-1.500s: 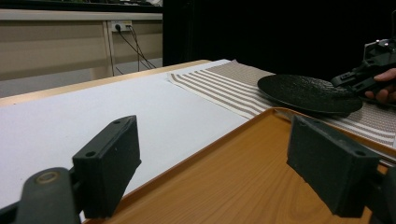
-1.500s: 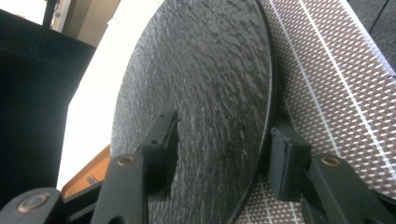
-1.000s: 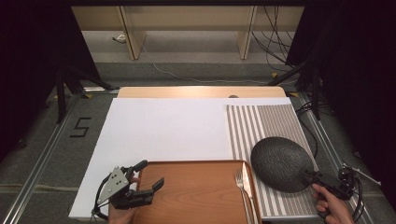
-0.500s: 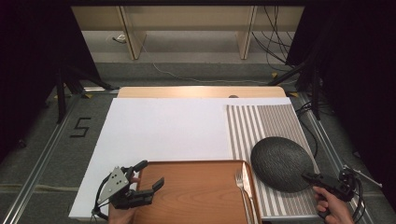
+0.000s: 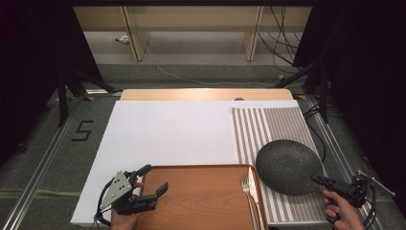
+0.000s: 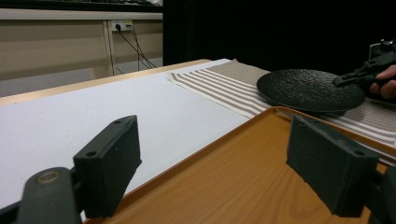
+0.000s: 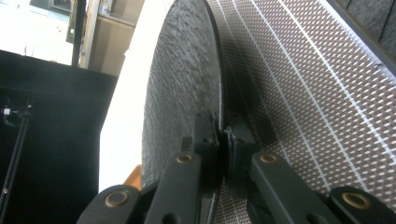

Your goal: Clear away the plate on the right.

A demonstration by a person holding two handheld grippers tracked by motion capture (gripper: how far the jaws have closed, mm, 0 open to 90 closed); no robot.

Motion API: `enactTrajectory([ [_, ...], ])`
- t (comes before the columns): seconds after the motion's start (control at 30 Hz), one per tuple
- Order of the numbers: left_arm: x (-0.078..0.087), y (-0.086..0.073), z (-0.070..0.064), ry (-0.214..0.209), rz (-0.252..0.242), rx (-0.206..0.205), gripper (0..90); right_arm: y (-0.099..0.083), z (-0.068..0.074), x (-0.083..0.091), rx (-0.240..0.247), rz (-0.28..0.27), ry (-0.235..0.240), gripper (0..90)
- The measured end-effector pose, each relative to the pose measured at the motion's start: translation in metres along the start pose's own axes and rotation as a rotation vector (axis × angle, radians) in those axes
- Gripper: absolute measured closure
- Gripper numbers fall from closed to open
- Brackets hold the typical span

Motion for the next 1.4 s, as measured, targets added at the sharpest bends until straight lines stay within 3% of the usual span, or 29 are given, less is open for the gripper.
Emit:
enactTrajectory([
  [0.83, 0.002, 0.000, 0.000, 0.004, -0.002, 0.000, 17.7, 0.001, 0.000, 0.002, -0.033, -0.067, 0.010, 87.1],
  [1.27, 0.002, 0.000, 0.001, 0.006, -0.002, -0.001, 17.7, 0.003, 0.009, 0.006, -0.015, -0.115, 0.070, 87.2],
  [1.4, 0.002, 0.000, 0.001, 0.006, -0.003, -0.001, 17.7, 0.000, 0.015, 0.005, -0.009, -0.098, 0.085, 87.1],
])
Point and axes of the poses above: each handheld gripper's, and its own axes: x roughly backward along the jaws, y roughly out of its top, z roughly to its left, the point moved 4 cm from there along -x, roughly forward along the jaws, and after that the axes turned 8 degrees about y, right-handed, at the moved point
